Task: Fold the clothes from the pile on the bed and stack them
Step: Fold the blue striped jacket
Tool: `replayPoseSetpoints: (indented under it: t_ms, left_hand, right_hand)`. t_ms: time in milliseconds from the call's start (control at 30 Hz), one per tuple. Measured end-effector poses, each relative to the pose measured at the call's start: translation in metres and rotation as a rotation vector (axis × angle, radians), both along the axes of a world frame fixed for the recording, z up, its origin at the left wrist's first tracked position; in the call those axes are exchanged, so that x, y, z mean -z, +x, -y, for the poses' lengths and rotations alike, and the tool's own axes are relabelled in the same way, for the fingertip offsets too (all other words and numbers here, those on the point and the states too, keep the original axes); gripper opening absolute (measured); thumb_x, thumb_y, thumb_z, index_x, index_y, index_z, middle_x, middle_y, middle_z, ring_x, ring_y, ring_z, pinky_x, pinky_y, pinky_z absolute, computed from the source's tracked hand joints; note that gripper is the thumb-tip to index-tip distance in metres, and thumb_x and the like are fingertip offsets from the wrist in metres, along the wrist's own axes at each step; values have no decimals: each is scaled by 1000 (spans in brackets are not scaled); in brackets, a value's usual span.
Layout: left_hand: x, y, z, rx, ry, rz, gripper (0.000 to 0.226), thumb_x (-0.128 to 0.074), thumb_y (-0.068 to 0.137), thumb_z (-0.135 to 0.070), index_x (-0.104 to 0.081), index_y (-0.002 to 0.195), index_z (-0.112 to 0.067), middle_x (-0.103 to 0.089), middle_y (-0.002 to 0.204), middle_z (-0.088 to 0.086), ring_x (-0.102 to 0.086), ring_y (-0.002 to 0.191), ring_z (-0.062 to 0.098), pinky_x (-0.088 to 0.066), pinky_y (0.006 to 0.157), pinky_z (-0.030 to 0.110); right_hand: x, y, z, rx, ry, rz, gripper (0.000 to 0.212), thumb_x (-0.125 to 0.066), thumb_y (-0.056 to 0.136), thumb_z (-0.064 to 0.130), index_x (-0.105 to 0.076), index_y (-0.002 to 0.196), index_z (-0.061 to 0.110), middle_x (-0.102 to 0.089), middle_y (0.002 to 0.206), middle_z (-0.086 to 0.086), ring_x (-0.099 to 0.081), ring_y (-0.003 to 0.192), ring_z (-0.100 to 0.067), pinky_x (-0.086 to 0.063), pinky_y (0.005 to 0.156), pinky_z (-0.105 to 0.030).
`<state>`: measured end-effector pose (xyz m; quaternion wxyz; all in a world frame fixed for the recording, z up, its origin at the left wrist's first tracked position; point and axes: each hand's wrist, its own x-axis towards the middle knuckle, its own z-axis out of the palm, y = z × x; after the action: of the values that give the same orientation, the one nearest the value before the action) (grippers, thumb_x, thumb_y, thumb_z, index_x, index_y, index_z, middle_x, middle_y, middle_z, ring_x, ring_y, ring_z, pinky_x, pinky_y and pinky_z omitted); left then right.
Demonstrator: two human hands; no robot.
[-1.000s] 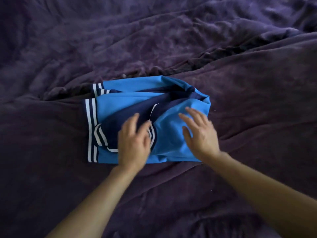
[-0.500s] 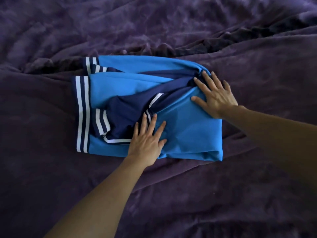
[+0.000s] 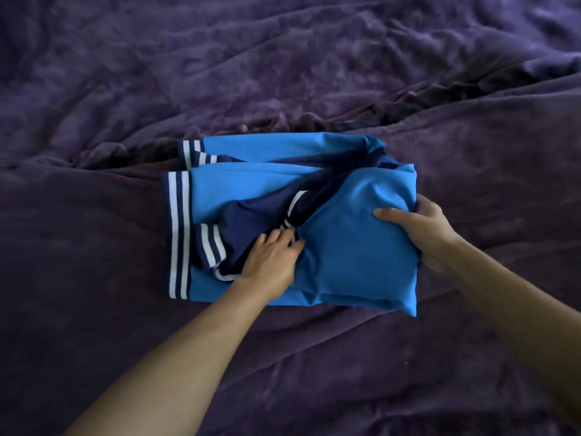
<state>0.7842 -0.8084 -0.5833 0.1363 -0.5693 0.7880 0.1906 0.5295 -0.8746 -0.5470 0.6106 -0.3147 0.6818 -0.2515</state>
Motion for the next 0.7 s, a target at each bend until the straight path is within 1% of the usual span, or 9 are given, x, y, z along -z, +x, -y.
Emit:
replayPoseSetpoints:
  t_ms: [67,133,233,333,400,467,567,633,700]
  left_hand:
    - [-18,20,2,-37,-104,-1,40,-47,94,-21,-52,133,-18,-45,141,7,-32,134,28,-26,104,40]
    - [-37,54,-5,-181,-196,18,38,-55,90,-22,-59,127,-15,-50,139,10,-34,135,33,-24,110,48]
    - [-55,112,-26,-308,-184,-28,43,-52,95,-31,-52,136,-18,-37,151,8,-30,139,32,-21,112,49]
    - [-67,158,-43,-465,-209,-268,41,-55,95,-23,-54,134,-12,-42,144,15,-41,129,33,-37,102,45]
    - [-71,188,-51,-645,-327,-362,33,-57,92,-12,-61,124,-6,-52,132,16,-50,118,35,-43,97,46]
    - [-68,219,-65,-804,-402,-414,29,-54,90,-2,-63,118,-3,-56,122,16,-52,112,35,-44,95,47]
    - [-62,254,-87,-978,-391,-431,29,-50,89,2,-64,114,-3,-57,117,15,-53,111,34,-44,96,47]
    - [-63,257,-94,-990,-448,-437,27,-48,90,-4,-65,112,-2,-58,116,17,-54,110,36,-44,95,47]
    - [-70,239,-87,-898,-554,-473,32,-45,91,-17,-66,112,-5,-58,120,18,-54,111,37,-44,95,47]
  right_hand:
    - [-31,27,-3,-30,-106,-63,66,-90,50,37,-61,108,25,-73,99,5,-72,85,-13,-60,65,-36]
    - [-61,66,-7,-127,-213,-248,77,-86,54,42,-52,121,28,-68,110,8,-68,93,-11,-59,74,-36]
    - [-92,140,-12,-318,-328,-545,91,-80,66,42,-30,141,30,-59,127,-1,-58,112,-28,-46,91,-37]
    - [-96,219,-12,-471,-367,-665,92,-72,74,40,-18,147,28,-63,112,-7,-59,105,-37,-42,79,-36]
    - [-83,267,-8,-557,-363,-700,88,-68,78,39,-15,147,23,-63,100,-7,-59,99,-38,-37,72,-35]
    - [-66,308,-5,-638,-299,-680,87,-68,81,42,-18,147,16,-62,113,-12,-56,108,-37,-38,77,-37]
    - [-39,346,-7,-750,-200,-586,86,-65,83,53,-25,147,11,-49,135,-16,-48,124,-34,-39,97,-38]
    - [-28,350,-8,-787,-192,-525,76,-55,90,53,-29,148,12,-50,134,-17,-49,123,-34,-38,100,-38]
    - [-25,339,-7,-789,-294,-478,54,-48,97,42,-42,144,15,-59,125,-15,-55,115,-35,-44,96,-42]
